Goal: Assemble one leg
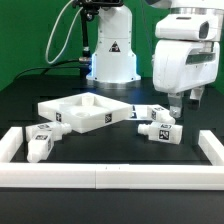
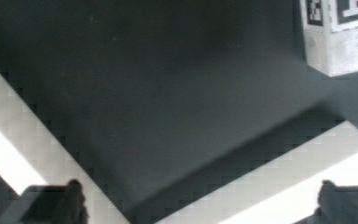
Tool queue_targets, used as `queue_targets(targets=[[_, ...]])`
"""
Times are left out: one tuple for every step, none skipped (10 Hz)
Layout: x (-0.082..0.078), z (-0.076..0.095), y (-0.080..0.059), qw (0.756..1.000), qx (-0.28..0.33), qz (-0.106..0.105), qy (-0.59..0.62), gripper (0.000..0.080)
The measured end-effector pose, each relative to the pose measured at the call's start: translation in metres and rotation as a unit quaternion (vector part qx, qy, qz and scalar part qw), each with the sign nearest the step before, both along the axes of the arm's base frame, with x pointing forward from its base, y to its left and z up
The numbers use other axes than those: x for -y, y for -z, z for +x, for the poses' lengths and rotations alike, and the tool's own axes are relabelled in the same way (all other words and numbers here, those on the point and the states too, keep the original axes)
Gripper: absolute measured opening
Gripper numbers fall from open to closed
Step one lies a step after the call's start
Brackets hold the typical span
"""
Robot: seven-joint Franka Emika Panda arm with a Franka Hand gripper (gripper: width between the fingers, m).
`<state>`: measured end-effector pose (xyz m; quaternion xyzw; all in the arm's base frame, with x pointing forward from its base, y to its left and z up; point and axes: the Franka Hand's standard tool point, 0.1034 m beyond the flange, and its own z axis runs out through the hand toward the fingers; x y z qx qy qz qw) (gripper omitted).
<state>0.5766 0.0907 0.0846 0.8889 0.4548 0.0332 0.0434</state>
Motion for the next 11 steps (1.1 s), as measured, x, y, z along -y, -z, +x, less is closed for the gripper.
queue_targets(targets=[[0.000, 0.000, 0.000, 1.000, 0.000, 0.000, 0.001, 0.0650], [0.000, 0.000, 0.000, 1.000, 0.000, 0.000, 0.001, 0.0650], [0.000, 0.000, 0.000, 1.000, 0.000, 0.000, 0.001, 0.0650], [0.000, 0.000, 0.000, 1.000, 0.000, 0.001, 0.000, 0.0650], [0.001, -0.002, 0.002, 1.000, -0.002, 0.000, -0.006, 0.0650], [0.005, -0.013, 0.008, 1.000, -0.010, -0.002, -0.015, 0.0650], [0.002, -0.024, 0.010, 1.000, 0.005, 0.008, -0.023, 0.0650], [-0.001, -0.042, 0.018, 0.999, 0.021, 0.021, -0.029, 0.0650], [-0.001, -0.052, 0.024, 0.999, 0.020, 0.024, -0.029, 0.0650], [0.000, -0.049, 0.023, 0.999, 0.018, 0.022, -0.029, 0.0650], [0.000, -0.050, 0.023, 0.999, 0.017, 0.022, -0.029, 0.0650]])
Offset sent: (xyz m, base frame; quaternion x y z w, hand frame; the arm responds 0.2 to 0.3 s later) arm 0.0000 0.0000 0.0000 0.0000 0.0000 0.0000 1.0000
